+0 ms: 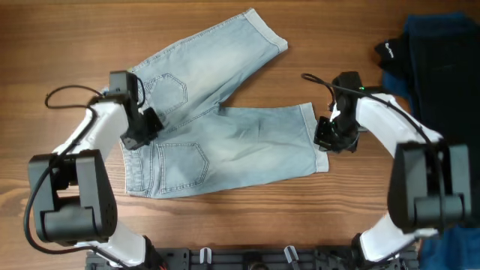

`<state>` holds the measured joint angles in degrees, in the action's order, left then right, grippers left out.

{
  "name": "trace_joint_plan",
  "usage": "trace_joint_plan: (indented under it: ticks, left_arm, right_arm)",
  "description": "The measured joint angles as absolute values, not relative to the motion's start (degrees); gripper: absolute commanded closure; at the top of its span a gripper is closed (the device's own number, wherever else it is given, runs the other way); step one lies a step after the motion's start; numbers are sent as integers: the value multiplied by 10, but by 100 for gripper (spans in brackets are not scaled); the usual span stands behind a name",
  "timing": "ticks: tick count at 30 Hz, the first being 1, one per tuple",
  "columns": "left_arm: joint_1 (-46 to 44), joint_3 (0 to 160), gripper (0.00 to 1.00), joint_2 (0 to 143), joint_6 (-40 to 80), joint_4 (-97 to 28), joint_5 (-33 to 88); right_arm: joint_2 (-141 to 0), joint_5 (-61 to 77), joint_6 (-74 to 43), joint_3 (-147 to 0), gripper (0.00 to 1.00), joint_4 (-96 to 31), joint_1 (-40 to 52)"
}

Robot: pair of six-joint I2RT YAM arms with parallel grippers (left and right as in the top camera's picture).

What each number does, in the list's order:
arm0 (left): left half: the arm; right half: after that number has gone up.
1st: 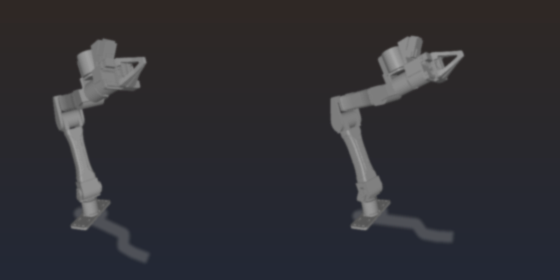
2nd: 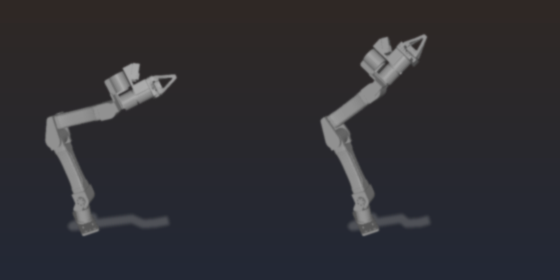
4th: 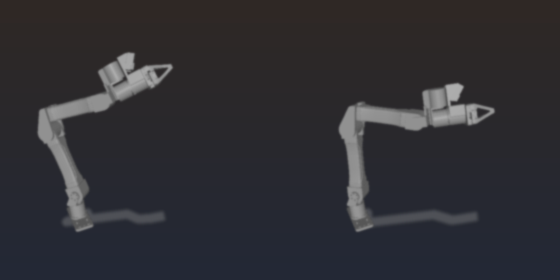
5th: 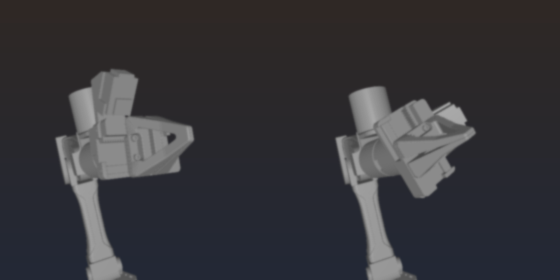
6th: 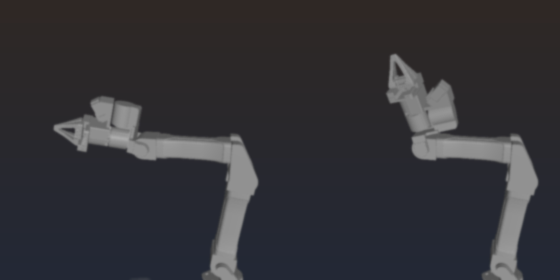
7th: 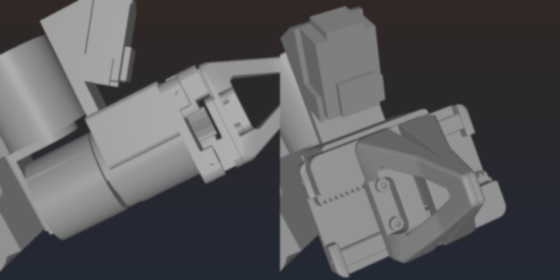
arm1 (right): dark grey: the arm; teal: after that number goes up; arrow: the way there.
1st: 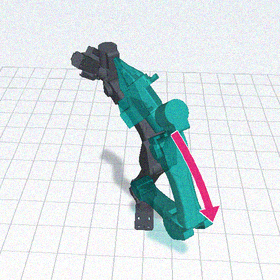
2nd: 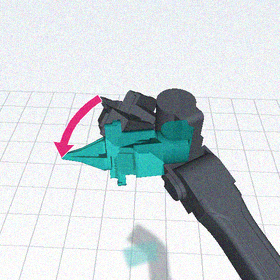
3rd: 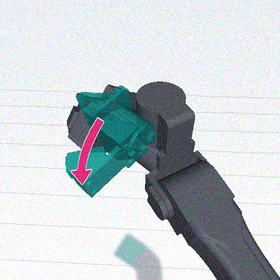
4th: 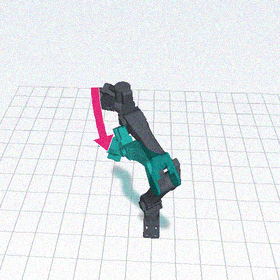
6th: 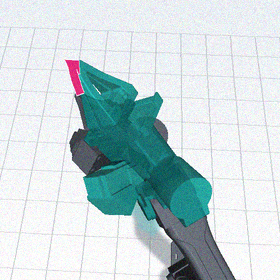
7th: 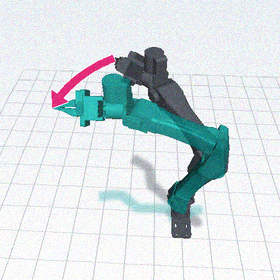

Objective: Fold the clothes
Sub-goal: 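Adjust the waistband with the left gripper and the leg with the right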

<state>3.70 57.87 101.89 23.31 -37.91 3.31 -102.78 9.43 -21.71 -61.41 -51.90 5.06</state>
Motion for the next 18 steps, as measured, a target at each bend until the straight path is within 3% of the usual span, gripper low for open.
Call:
trace_joint_plan:
  ticks: [9,12,14,15,18]
  left_arm:
    - [57,553,96,1025,248,-222,-64]
    - [82,569,90,1034,248,-212,-68]
    - [101,604,77,1037,243,-226,-52]
    - [106,625,75,1037,240,-245,-42]
    - [108,687,74,1036,226,-330,-12]
  right_arm:
    - [-850,110,-200,-612,89,-502,51]
    - [-843,131,-198,-612,85,-490,51]
    - [-843,142,-198,-612,69,-485,51]
    - [-843,146,-195,-612,56,-483,51]
    - [-843,152,-191,-612,35,-480,51]
